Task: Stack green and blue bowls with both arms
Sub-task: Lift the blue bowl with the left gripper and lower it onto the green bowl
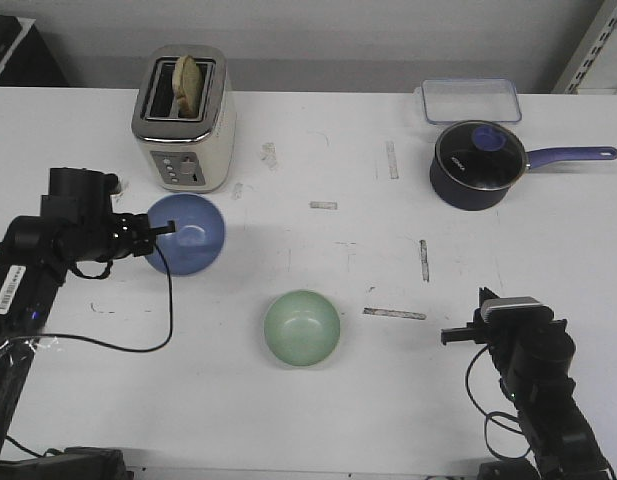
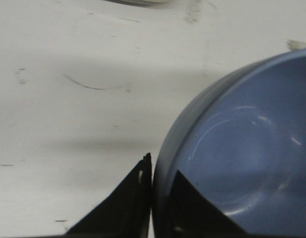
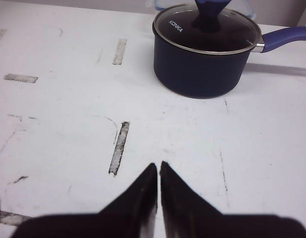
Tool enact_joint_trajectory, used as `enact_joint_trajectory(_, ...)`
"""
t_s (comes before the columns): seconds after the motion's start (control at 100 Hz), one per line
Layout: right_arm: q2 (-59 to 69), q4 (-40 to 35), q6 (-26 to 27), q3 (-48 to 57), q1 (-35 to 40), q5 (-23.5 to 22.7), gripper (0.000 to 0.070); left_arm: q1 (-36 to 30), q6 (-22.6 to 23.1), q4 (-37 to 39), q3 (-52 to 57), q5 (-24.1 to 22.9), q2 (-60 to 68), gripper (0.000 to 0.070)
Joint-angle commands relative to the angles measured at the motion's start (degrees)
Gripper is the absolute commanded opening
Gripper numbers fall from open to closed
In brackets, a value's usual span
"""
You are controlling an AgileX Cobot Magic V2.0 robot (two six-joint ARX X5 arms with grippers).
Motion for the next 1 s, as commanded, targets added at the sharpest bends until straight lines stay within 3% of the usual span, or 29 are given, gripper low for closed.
enact_joint_trajectory(0.0, 0.3, 0.5, -0.3, 0.3, 0.1, 0.1, 0.0000, -4.5, -0.3, -0.4, 0.9, 1.1, 0.3, 0.0001)
enact_joint_trajectory(0.24, 0.3, 0.5, -0.3, 0.3, 0.1, 0.1, 0.0000, -21.9, -0.3, -1.4, 0.9, 1.5, 2.4, 0.0001)
enact_joint_trajectory(0.42, 0.3, 0.5, -0.3, 0.3, 0.1, 0.1, 0.0000, -29.2, -0.1, -0.4, 0.9, 1.5, 7.1, 0.0001)
enact_joint_trajectory(0.99, 0.3, 0.5, -0.3, 0.3, 0.1, 0.1, 0.0000, -32.4, 0.5, 0.9, 0.9, 1.3, 16.4, 0.0001)
